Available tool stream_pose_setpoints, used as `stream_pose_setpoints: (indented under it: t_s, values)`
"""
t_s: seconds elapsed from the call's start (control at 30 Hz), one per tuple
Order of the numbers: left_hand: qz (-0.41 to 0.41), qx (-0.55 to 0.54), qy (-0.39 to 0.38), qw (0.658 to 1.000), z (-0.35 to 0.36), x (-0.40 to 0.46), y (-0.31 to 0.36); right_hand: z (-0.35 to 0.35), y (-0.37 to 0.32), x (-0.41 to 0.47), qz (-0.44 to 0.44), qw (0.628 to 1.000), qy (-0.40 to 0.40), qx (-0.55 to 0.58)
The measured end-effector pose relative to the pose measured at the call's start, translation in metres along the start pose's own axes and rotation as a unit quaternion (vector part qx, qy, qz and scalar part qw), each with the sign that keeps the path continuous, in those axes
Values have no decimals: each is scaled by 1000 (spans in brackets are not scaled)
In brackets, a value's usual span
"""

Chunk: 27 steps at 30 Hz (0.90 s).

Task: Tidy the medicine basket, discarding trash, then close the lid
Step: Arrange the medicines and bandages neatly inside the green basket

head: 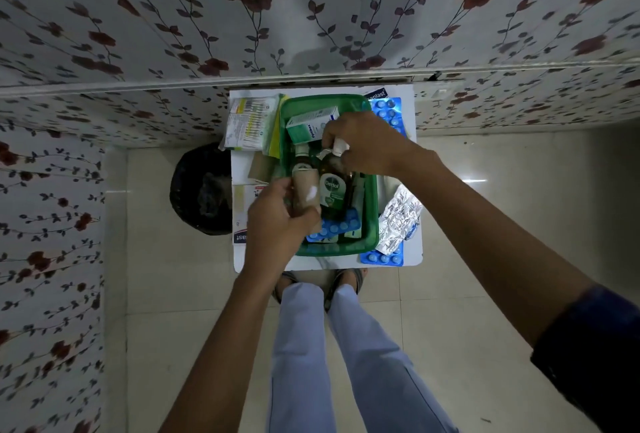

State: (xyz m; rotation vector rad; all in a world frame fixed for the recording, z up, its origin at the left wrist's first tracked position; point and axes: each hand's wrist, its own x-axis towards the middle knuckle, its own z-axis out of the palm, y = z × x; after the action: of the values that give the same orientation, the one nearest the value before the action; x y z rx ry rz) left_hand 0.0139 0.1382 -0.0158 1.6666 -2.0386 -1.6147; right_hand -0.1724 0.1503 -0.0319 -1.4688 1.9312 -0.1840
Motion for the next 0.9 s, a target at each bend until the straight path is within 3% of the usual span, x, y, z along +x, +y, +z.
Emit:
stream_pose_setpoints:
  t_s: [0.13,0.23,0.4,0.53,0.67,0.77,0.83,0.9]
  values:
    - [15,109,-43,993,22,6,-4,-12,20,-33,37,981,170,82]
    - [25,218,-17,976,27,7,-4,-3,39,-68,99,955,239,142]
    - [39,364,7,931,35,6,2,50,74,-109,282,927,209,134]
    - [44,450,-31,892,42,16,3,88,77,-109,305,939,109,113]
    - [84,435,-29,896,40,17,8,106,73,-99,308,933,141,120]
    - [170,283,57,942,27,14,3,105,73,-98,324,919,175,140]
    - [161,178,140,961,13,15,-5,98,75,-99,336,911,182,153]
    - [85,120,187,971,-3,23,-18,82,73,-101,338,906,186,171]
